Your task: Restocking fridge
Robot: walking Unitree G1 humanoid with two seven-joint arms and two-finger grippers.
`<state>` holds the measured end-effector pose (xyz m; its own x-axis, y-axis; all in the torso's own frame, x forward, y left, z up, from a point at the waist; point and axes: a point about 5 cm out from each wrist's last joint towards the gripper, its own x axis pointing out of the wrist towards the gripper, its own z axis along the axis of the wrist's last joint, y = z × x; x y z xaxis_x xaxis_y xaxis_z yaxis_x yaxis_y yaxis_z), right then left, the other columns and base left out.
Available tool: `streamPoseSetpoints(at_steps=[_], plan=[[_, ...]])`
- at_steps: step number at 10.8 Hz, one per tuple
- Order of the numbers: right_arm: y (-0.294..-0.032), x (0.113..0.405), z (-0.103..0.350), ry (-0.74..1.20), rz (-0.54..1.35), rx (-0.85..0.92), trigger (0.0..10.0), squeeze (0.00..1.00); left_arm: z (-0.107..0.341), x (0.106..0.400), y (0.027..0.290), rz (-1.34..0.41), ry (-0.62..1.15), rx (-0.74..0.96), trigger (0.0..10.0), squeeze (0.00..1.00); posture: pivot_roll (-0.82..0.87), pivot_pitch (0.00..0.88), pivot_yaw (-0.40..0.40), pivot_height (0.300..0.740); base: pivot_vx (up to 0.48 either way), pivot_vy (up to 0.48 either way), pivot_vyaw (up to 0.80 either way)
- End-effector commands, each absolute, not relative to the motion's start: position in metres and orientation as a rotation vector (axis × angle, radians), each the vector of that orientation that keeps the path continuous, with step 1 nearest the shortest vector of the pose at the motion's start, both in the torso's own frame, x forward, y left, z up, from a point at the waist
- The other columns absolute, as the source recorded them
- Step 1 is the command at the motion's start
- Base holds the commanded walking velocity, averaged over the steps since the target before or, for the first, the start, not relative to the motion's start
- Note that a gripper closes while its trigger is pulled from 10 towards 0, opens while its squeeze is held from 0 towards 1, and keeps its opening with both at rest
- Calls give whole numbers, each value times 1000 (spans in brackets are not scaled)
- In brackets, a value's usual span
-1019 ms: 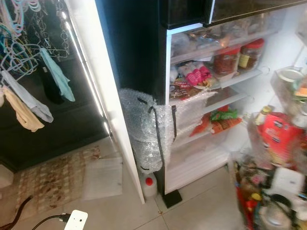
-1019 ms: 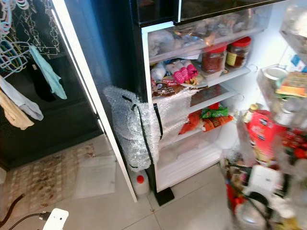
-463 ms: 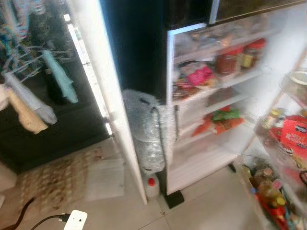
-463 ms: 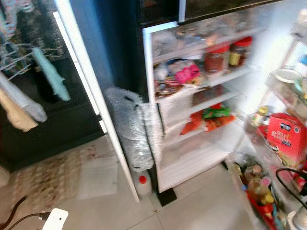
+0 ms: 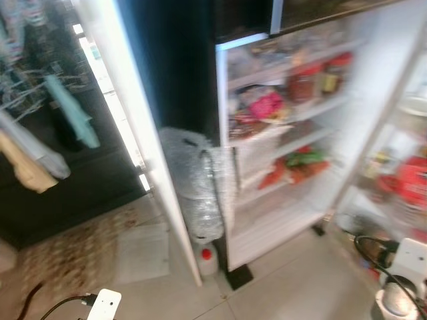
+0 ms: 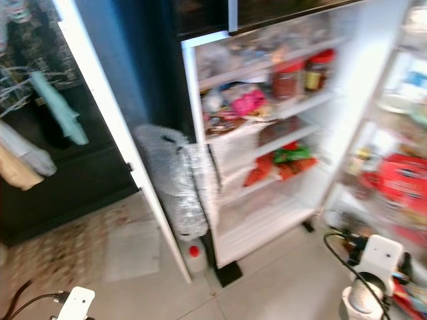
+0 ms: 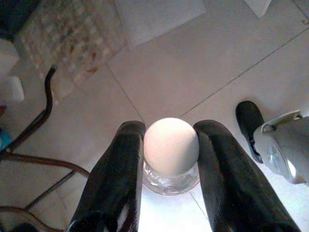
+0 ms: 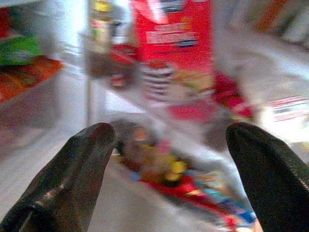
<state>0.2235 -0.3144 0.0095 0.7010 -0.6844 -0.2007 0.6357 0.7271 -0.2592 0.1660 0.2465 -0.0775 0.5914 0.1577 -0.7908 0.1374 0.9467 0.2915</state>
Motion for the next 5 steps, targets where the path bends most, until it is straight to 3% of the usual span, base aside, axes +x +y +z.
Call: streamPoseSetpoints(at_steps=[1, 5], plan=[[-297, 227, -1, 343, -653, -143, 10000, 0, -78, 163, 250, 23, 950, 339, 10000, 0, -97, 0, 91, 740, 0, 0, 0], [-275, 233, -13, 399, -533, -110, 10000, 0, -79, 162, 249, 11, 953, 347, 10000, 0, -99, 0, 85, 740, 0, 0, 0]])
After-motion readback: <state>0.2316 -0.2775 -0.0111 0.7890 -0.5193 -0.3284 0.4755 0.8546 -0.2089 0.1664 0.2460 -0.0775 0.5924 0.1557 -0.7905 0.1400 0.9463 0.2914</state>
